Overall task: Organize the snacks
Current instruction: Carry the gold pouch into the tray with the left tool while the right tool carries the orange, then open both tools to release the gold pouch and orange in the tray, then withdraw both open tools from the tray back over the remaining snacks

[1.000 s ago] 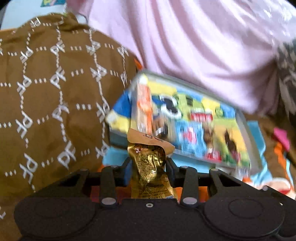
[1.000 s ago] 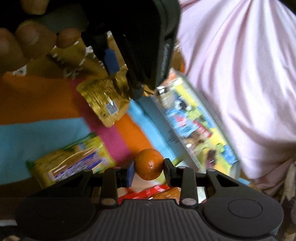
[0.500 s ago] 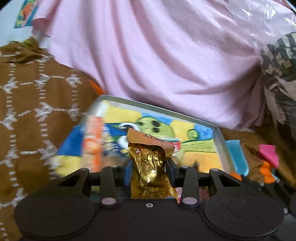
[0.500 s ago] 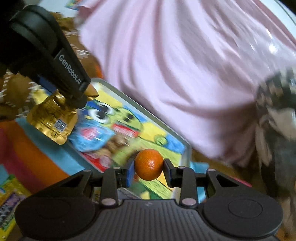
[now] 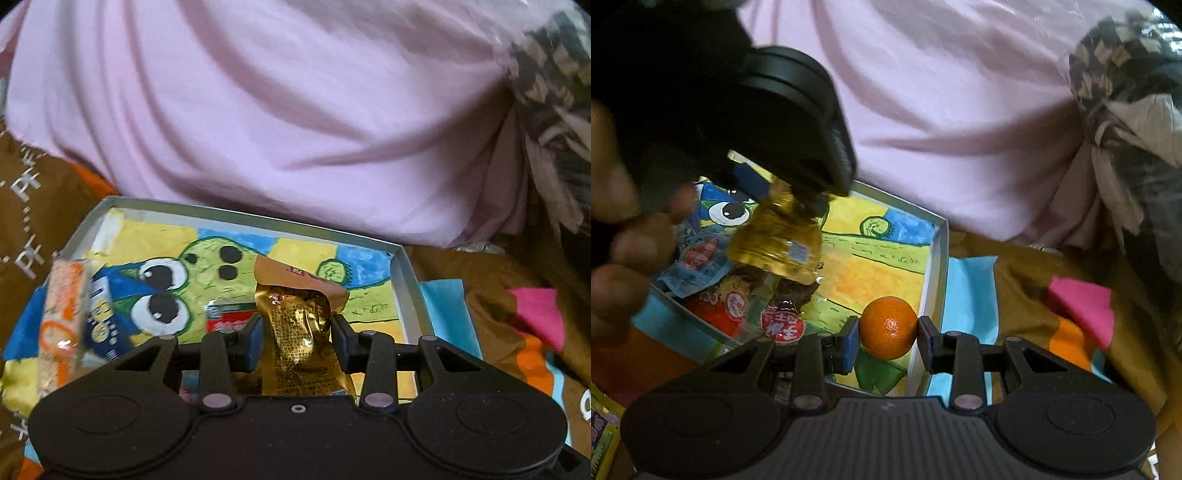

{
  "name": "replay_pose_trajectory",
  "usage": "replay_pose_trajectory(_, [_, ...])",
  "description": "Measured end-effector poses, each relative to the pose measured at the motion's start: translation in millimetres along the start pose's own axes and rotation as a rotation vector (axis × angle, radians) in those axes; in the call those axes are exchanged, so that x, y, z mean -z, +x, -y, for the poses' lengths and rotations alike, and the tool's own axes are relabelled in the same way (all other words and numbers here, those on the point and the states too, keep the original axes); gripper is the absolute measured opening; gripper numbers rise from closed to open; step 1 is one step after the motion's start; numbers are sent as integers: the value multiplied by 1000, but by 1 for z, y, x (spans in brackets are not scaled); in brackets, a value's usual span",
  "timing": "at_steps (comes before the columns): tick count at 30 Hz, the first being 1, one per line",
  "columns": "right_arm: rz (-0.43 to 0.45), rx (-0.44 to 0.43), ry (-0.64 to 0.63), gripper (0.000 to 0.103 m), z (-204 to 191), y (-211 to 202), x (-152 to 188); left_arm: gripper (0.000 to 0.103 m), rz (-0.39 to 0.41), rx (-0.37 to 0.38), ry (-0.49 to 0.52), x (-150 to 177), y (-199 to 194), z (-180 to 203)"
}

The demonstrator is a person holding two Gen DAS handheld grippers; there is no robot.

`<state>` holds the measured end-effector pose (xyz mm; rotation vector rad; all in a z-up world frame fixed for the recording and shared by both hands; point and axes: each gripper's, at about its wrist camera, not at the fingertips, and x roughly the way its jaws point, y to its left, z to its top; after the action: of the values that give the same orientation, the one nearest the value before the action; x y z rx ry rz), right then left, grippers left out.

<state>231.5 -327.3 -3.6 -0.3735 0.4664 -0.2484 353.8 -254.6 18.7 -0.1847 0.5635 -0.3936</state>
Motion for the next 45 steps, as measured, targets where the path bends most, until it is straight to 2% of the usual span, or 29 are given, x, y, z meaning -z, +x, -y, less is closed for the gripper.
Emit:
replay_pose_trajectory(9, [-37,-12,42,40,7,7,1,45,-75,-22,65,-3,25,22])
replay_pose_trajectory(12, [-27,-6,61,50,9,1,0,48,-91,-22,65,-2,26,23])
replay_pose_trajectory(17, [-17,7,69,59,11,-2,-2,72,-82,-26,56,-3,22,22])
replay_pose_trajectory(23, [-9,22,97,68,17,-3,-2,85,-63,-40,54,-9,10,20])
replay_pose_trajectory(25, [5,28,111,75,19,-5,-2,91,-45,-46,60,-10,1,18])
replay_pose_trajectory(27, [30,37,128,82,22,-11,-2,91,-24,-55,65,-10,-9,14])
replay_pose_trajectory(29, [63,42,142,85,24,-17,-3,99,-10,-65,66,-9,-21,10])
replay_pose_trajectory(34, [158,55,160,95,24,-39,-4,100,35,-105,38,-7,-55,-7])
replay_pose_trajectory(41, [279,71,127,101,15,-82,2,102,94,-149,4,-2,-110,-35])
replay_pose_trajectory(45, [320,48,127,103,10,-111,5,102,108,-166,-14,7,-141,-49])
